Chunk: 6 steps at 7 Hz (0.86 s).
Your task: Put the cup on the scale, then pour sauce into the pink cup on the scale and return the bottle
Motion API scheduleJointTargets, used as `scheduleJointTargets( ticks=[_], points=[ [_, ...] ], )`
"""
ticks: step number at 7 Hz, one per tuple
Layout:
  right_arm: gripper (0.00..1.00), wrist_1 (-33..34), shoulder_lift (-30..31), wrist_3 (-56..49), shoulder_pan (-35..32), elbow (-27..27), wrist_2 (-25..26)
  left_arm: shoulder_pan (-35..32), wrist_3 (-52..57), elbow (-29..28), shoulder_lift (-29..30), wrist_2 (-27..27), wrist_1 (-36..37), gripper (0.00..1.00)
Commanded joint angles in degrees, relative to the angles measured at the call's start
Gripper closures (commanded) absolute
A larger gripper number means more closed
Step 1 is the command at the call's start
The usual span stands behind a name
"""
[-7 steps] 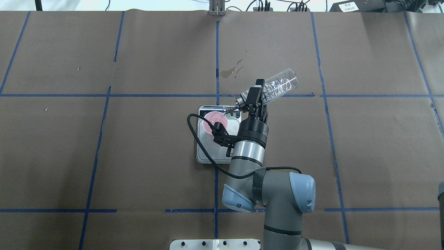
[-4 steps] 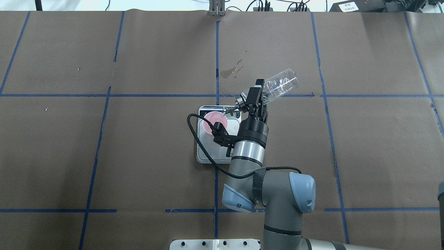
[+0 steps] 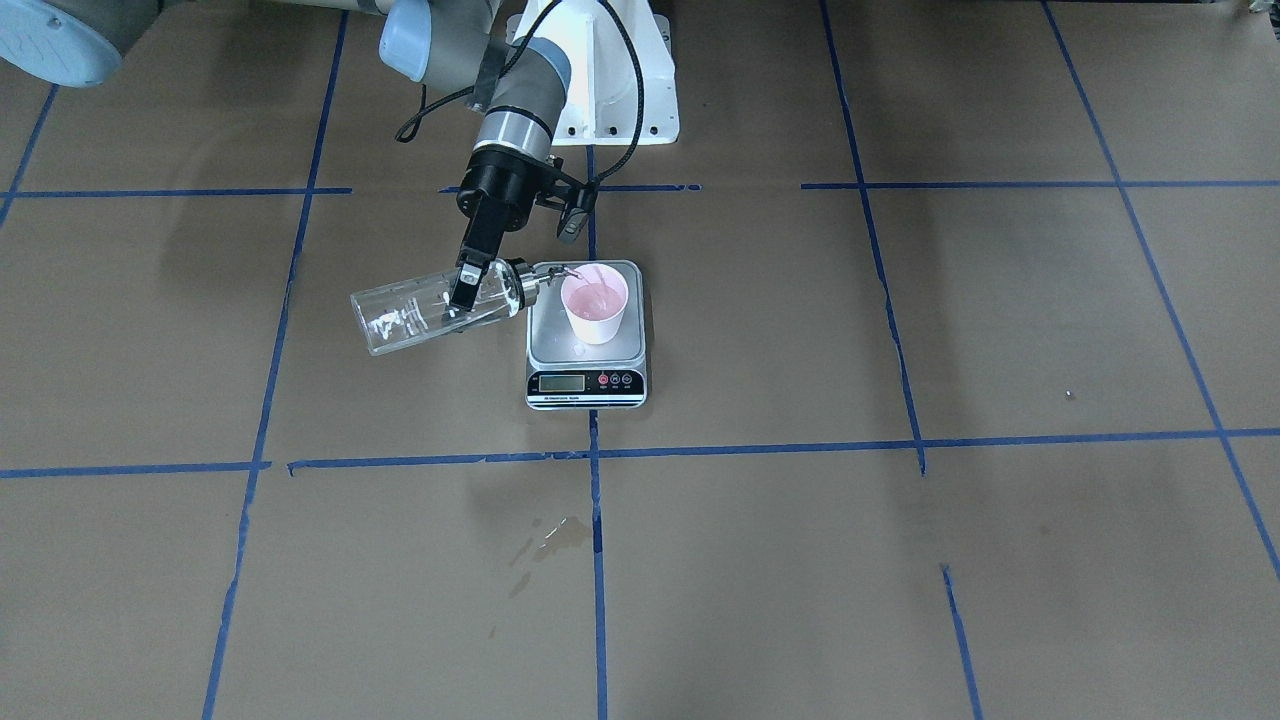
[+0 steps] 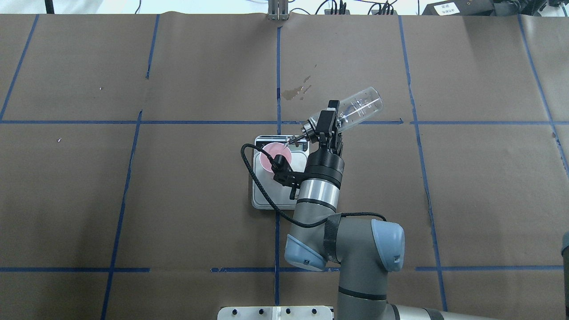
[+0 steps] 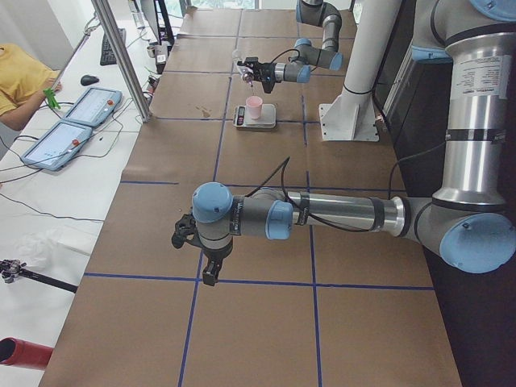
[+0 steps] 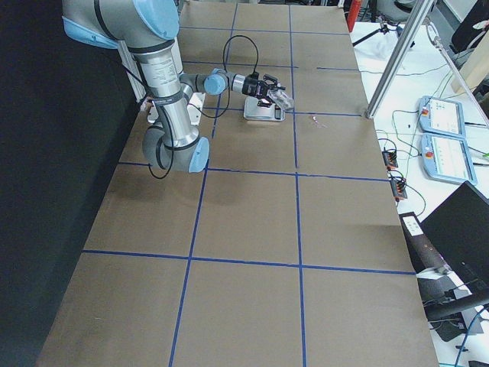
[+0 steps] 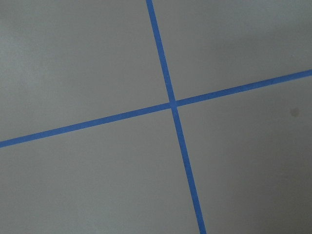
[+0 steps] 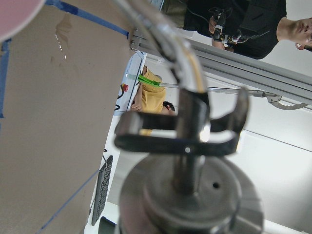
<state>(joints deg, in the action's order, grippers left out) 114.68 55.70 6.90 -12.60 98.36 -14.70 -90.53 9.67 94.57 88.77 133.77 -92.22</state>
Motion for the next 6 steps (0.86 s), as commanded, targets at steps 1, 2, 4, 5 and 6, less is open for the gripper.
scheduleJointTargets(
  ticks=[1, 2, 4, 5, 6],
  points=[
    [1.00, -0.16, -0.15, 3.36, -0.06, 0.34, -0.33, 0.00, 0.00, 0.00, 0.00, 0.00, 0.03, 0.00],
    [1.00, -0.16, -0.07, 4.69, -0.06, 0.34, -0.51, 0.00, 0.00, 0.00, 0.00, 0.00, 0.03, 0.00],
    [1.00, -1.99, 0.54, 14.91, -0.24, 3.31, -4.00, 0.00, 0.00, 0.00, 0.00, 0.00, -0.06, 0.00],
    [1.00, -7.23, 3.25, 23.60, -0.24, 4.55, -7.07, 0.00, 0.00, 0.00, 0.00, 0.00, -0.06, 0.00],
    [1.00, -14.33, 4.06, 25.78, -0.41, 6.22, -11.71, 0.00, 0.00, 0.00, 0.00, 0.00, -0.06, 0.00]
  ],
)
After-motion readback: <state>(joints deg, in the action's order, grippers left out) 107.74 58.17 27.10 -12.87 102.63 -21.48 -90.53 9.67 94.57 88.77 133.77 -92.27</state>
